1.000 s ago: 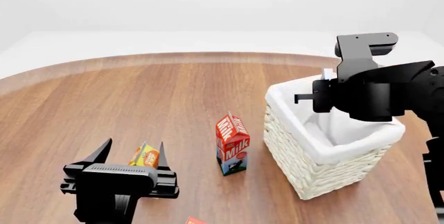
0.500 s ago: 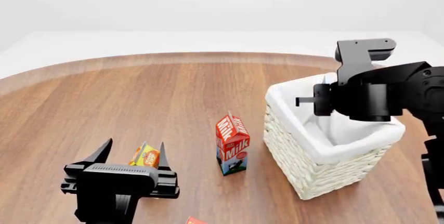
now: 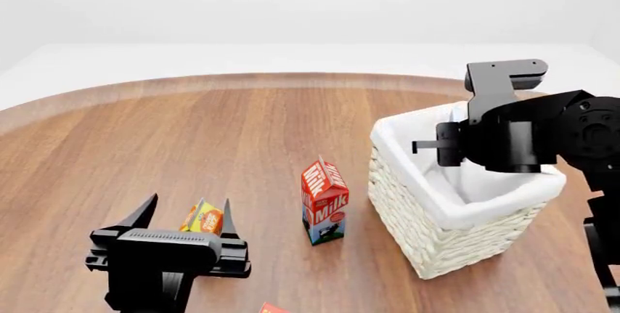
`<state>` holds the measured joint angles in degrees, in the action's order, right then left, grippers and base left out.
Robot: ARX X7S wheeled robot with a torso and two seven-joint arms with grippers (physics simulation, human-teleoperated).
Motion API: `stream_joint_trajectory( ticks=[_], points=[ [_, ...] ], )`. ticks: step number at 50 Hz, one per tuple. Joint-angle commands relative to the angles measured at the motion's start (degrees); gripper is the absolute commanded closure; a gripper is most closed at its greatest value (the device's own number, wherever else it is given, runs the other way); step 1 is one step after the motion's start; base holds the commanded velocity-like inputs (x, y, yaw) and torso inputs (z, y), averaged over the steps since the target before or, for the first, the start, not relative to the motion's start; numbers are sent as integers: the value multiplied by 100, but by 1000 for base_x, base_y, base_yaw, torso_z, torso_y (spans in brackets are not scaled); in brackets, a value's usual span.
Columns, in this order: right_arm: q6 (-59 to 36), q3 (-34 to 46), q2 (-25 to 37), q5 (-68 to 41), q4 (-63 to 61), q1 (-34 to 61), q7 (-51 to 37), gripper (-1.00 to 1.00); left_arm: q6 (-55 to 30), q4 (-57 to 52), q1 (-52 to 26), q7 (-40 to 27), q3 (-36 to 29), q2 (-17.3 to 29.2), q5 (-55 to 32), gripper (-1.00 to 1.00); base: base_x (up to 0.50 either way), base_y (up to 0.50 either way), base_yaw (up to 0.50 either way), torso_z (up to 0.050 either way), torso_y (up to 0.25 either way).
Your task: Pick up the cream cheese box and the butter, and put them in the basket.
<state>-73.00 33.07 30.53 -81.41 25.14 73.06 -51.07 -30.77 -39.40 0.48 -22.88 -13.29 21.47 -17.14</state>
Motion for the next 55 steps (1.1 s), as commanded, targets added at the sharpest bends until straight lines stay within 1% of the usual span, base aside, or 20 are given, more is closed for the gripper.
stream_joint_trajectory(
  ticks=[1,9,10,24,30,35,37,40,55],
  points=[
    [-8,21,6,97,-57,59,37,100,5,-9,8,-16,1,21,-25,-100,0,0,0,0,0],
    [73,164,40,285,-169,110,148,100,31,42,-11,-24,-26,15,-20,-100,0,0,0,1,1],
    [70,174,41,295,-171,121,144,-100,32,42,-11,-26,-29,15,-21,-100,0,0,0,0,0],
    [59,81,60,145,-153,142,54,-100,6,3,-12,-61,-42,35,-44,-100,0,0,0,0,0],
    [9,-42,155,-40,-365,136,-61,-100,20,18,-19,-67,-47,44,-46,-100,0,0,0,0,0],
    [16,-184,321,-228,-745,20,-179,-100,38,27,-6,-75,-57,51,-42,-100,0,0,0,0,0],
    [165,-237,429,-205,-1102,-101,-9,-100,46,42,-16,-71,-65,52,-42,-100,0,0,0,0,0],
    [129,-296,500,-327,-1282,-143,-98,-100,51,50,-20,-74,-71,55,-42,-100,0,0,0,0,0],
    [111,-819,1094,-1314,-2940,-623,-339,-100,58,38,-12,-100,-49,79,-83,-100,0,0,0,0,0]
  ],
)
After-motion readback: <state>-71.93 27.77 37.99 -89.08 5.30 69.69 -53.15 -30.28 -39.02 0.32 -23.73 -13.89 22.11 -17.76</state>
